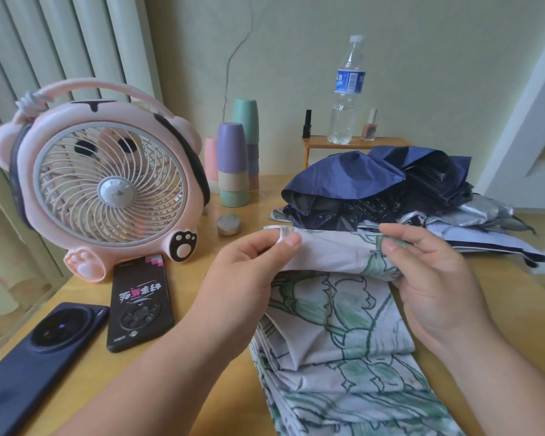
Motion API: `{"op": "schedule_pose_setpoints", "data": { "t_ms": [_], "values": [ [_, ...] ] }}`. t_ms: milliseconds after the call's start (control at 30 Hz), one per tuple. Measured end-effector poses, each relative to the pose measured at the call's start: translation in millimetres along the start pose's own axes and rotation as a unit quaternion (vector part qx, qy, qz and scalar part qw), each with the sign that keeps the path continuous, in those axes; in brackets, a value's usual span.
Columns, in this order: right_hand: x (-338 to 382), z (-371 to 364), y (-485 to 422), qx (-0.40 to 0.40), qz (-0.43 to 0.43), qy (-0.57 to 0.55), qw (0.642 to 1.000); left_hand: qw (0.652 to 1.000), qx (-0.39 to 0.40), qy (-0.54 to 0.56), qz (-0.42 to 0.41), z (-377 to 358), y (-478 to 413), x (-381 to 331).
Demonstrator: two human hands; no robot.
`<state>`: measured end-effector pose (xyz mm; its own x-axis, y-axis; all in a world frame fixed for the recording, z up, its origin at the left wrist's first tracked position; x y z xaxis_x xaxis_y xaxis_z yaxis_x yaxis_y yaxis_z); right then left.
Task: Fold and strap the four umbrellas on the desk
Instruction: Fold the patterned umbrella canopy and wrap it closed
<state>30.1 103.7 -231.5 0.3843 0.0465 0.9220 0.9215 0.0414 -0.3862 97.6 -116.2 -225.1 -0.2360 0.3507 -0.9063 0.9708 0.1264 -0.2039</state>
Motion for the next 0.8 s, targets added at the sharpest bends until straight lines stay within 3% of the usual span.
{"op": "schedule_pose_setpoints", "data": {
  "t_ms": [167, 333, 567, 667, 733, 800],
  "values": [
    [-5.6, 7.7, -3.3, -0.024, -0.013, 0.005, 1.0, 0.996, -0.054, 0.073, 0.023, 7.4, 4.9, 7.8],
    [-8.9, 13.5, -4.9, -0.032, -0.026, -0.01, 0.999, 0.994, -0.037, 0.101, -0.006, 10.1, 10.4, -1.9],
    [-1.3, 17.5, -6.7, -0.033, -0.061, 0.04, 0.997, 0.999, -0.019, 0.048, 0.002, 4.2, 18.2, -12.0],
    [1.5, 15.3, -5.6, 0.015, -0.074, 0.147, 0.986, 0.999, -0.042, -0.026, 0.014, 5.7, 18.9, -11.9],
    [3.1, 15.5, -5.4, 0.044, -0.07, 0.275, 0.958, 0.991, -0.04, -0.111, 0.062, 7.3, 20.9, -6.6],
    [3.2, 9.9, -3.3, 0.101, -0.055, 0.383, 0.916, 0.961, -0.015, -0.255, 0.103, 7.8, 23.5, -2.6]
  ]
}}
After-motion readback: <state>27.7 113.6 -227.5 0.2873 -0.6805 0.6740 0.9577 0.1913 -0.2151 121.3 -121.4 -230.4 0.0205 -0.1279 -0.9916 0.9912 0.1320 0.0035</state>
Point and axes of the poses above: each hand's wrist, its own y-axis away from the middle knuckle, its own z-axis out of the back of the hand, x = y × z, the point moved 7 cm from there along -y, towards the middle knuckle, and after that the axes turned 11 degrees about y, right-handed, at the moved point
